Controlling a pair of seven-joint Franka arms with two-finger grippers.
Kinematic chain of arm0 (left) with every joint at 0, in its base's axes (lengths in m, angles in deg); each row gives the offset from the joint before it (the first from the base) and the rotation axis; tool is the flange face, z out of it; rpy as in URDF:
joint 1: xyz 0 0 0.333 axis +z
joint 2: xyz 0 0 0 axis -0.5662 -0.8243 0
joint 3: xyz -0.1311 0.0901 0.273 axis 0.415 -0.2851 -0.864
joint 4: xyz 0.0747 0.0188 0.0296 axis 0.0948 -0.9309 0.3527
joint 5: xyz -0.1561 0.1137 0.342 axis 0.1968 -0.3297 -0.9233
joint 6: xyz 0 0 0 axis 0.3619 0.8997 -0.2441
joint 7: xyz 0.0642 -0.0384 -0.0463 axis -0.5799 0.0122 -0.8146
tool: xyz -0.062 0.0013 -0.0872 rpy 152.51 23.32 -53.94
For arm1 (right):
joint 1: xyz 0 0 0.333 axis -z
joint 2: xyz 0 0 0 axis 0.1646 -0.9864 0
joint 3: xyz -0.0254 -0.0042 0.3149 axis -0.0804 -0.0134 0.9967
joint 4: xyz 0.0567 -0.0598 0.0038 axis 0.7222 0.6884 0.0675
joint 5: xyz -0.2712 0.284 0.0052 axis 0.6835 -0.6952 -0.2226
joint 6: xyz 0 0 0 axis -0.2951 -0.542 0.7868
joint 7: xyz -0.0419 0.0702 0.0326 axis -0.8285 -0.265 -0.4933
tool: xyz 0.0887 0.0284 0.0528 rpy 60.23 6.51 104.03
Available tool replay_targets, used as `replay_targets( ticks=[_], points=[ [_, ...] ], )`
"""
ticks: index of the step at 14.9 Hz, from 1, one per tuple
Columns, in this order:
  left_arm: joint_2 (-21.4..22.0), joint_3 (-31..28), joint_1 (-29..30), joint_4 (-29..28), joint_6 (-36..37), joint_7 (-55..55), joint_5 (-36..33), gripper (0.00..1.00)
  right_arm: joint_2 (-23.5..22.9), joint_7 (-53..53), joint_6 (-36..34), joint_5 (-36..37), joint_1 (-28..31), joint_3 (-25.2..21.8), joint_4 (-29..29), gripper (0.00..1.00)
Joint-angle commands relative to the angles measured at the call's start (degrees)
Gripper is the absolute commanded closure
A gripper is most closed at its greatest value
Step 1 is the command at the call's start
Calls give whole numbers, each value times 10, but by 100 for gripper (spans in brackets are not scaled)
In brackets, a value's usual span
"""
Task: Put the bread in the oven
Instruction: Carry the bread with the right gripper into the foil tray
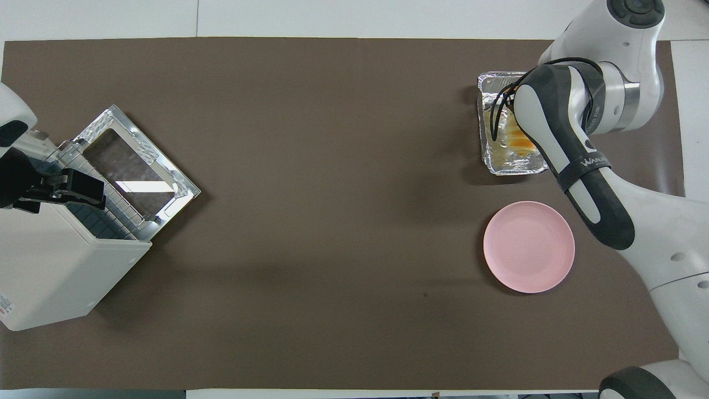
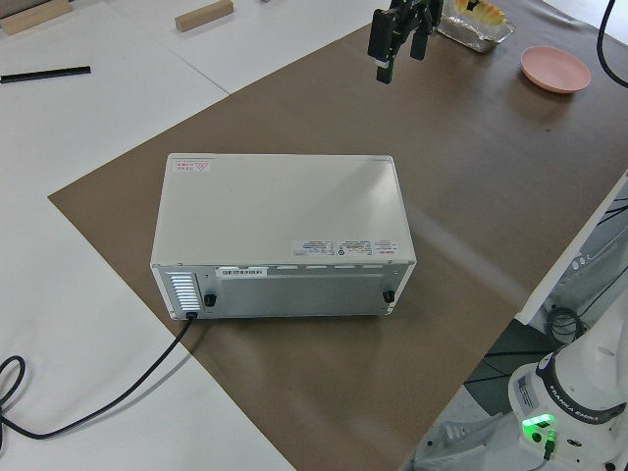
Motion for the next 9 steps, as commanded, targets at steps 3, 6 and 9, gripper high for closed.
replay_targets(
  ticks=[3,6,9],
  points=[
    [18,6,11,-18,-8,4,3,0,-13,12,47,9,-2,3,6,100],
    [18,6,11,-18,-8,4,3,0,-3,12,95,8,3,3,58,100],
    [18,6,11,-18,-8,4,3,0,5,10,101,1,4,3,74,0]
  ],
)
